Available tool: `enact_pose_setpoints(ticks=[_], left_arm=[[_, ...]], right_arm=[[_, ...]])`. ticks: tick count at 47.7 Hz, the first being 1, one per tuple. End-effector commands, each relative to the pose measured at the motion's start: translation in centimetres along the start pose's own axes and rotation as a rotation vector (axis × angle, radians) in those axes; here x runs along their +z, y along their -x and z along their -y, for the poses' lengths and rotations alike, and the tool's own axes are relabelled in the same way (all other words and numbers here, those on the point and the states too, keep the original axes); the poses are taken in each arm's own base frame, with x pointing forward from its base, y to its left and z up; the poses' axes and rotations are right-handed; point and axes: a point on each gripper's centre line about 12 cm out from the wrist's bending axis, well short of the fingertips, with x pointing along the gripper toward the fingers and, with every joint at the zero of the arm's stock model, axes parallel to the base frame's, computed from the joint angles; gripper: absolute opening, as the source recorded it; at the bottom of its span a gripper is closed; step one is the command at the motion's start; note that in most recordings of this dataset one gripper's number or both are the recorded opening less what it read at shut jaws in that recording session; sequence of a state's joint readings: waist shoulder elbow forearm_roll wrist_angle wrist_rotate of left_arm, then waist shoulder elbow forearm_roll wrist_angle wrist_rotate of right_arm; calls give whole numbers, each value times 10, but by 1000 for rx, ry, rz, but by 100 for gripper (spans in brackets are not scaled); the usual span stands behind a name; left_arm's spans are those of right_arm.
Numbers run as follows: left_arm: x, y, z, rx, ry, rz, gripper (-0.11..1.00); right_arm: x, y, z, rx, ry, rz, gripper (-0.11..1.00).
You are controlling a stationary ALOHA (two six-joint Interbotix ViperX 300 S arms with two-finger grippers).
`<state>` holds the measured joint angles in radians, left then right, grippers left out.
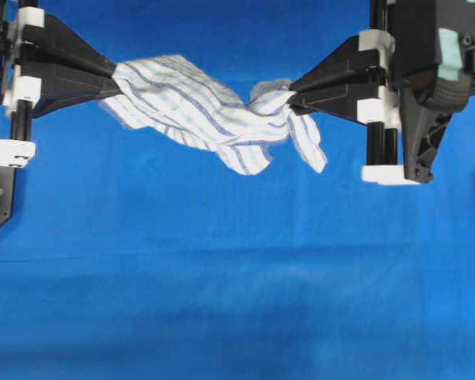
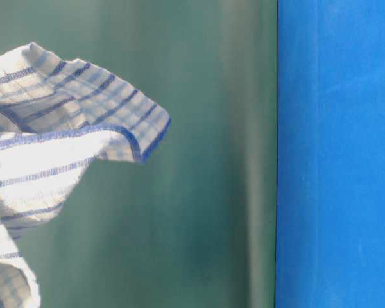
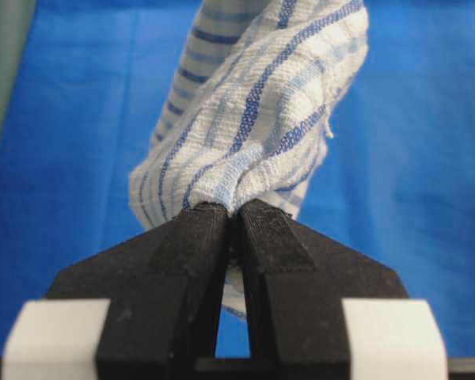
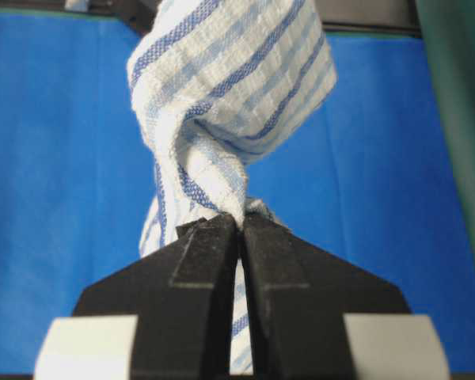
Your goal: Lift the towel with both arms.
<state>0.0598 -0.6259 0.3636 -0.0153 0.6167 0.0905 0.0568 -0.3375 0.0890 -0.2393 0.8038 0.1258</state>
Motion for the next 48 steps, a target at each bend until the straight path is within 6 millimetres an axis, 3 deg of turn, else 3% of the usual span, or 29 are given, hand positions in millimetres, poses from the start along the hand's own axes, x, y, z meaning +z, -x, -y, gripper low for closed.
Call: enact_pose_setpoints(ticks=[1,8,15,19,27,48], left_arm=[[12,6,-1,6,-7,38,9],[11,6,-1,6,-7,38,51],[10,7,0,2,-4,40,87],[8,5,3,-9,-6,31,87],[-12,-10,11,-37,-8,-31,87],[-131,-87,40,-101,-28,-208,87]], right_arm=[[7,11,2,-1,-1,35,3],[5,10,1,0,-5,28,8],[3,8,2,-5,-3,21,52],[0,6,2,-10,-1,14,68],[-17,-7,-2,-3,-12,-39,65],[-123,-92,-31,53,-61,-212,65]])
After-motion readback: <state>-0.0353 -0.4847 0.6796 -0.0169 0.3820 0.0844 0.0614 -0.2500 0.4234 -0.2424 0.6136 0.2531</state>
